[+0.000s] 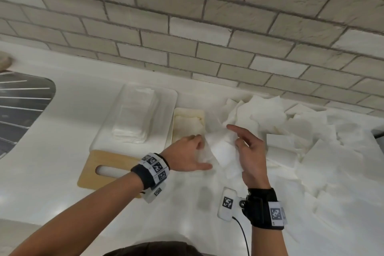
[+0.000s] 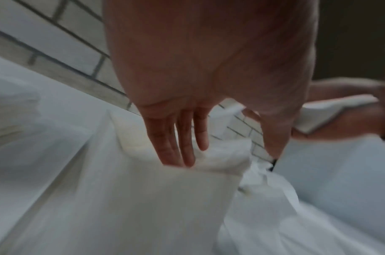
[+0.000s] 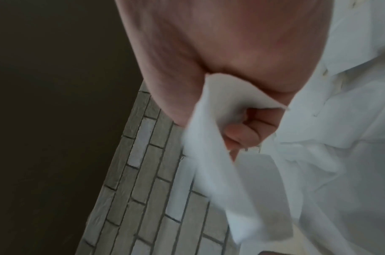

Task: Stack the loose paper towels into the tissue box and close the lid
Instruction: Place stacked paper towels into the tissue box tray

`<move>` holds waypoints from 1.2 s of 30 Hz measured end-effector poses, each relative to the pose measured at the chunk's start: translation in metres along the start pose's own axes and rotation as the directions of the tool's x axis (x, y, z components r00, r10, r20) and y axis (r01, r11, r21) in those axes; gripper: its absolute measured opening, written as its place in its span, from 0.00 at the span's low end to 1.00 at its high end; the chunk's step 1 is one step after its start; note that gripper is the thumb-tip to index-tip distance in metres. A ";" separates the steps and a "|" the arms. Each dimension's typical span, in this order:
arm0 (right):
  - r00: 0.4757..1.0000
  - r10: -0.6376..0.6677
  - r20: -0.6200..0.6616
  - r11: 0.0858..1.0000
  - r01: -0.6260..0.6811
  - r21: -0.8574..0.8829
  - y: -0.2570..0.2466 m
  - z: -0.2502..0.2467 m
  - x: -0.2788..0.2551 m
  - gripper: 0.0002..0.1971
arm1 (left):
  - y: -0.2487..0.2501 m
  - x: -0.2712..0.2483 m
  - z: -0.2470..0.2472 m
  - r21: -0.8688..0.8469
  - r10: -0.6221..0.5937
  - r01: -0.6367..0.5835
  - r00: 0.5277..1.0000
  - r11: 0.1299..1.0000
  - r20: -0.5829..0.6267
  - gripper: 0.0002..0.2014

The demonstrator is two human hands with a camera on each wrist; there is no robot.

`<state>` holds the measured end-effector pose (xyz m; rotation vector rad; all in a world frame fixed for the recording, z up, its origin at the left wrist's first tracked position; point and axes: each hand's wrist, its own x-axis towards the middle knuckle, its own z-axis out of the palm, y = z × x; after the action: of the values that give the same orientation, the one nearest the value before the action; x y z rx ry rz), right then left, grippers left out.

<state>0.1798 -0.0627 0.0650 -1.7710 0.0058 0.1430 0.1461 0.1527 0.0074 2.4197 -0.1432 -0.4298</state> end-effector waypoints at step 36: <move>0.901 0.099 0.423 0.402 0.353 -0.845 0.031 0.110 0.036 0.31 | 0.000 -0.088 -0.140 -0.027 0.056 -0.097 0.758 0.995 -0.650 0.17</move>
<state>0.2030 0.0408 0.0096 -2.8280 -0.6623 0.4850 0.1114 0.2551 0.1317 2.3480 0.0790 0.4576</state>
